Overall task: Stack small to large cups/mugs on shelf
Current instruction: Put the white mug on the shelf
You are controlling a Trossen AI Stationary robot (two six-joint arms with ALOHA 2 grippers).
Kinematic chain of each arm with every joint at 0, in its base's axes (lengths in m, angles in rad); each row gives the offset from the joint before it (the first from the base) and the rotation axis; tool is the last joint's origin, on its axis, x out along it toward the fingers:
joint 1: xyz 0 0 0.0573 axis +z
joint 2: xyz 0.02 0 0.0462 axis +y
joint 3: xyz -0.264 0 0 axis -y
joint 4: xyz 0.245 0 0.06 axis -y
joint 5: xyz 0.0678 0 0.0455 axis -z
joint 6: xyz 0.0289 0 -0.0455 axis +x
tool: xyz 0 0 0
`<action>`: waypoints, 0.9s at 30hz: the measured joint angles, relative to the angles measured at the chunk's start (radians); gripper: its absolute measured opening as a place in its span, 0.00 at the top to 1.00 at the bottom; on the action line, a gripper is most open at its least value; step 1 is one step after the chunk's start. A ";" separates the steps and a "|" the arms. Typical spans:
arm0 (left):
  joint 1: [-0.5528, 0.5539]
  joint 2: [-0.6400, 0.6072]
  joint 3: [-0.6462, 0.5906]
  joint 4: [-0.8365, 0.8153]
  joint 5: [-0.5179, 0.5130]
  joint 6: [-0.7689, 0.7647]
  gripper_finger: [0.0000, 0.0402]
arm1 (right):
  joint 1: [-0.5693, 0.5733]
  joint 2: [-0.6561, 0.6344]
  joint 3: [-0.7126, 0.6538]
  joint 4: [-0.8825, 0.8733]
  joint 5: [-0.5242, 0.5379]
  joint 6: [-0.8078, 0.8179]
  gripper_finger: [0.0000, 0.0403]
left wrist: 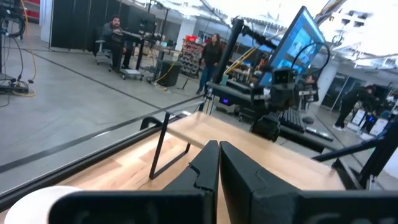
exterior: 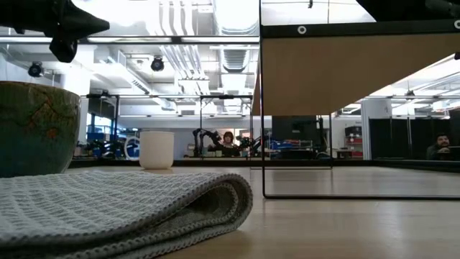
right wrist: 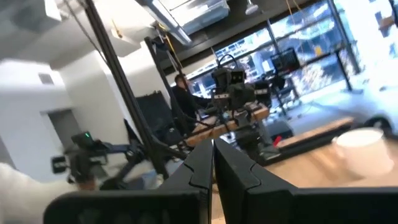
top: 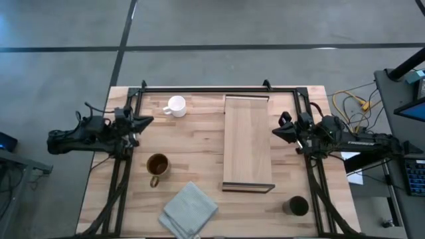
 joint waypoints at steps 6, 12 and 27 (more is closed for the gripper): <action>0.000 0.020 0.001 0.040 0.000 0.008 1.00 | 0.000 0.007 0.000 0.084 0.064 0.149 0.98; 0.000 0.126 0.109 0.054 -0.028 0.119 1.00 | 0.000 0.021 0.071 0.103 0.081 0.284 0.98; 0.027 0.862 0.952 -0.872 -0.316 0.265 1.00 | 0.000 0.267 0.559 -0.310 0.079 -0.203 0.98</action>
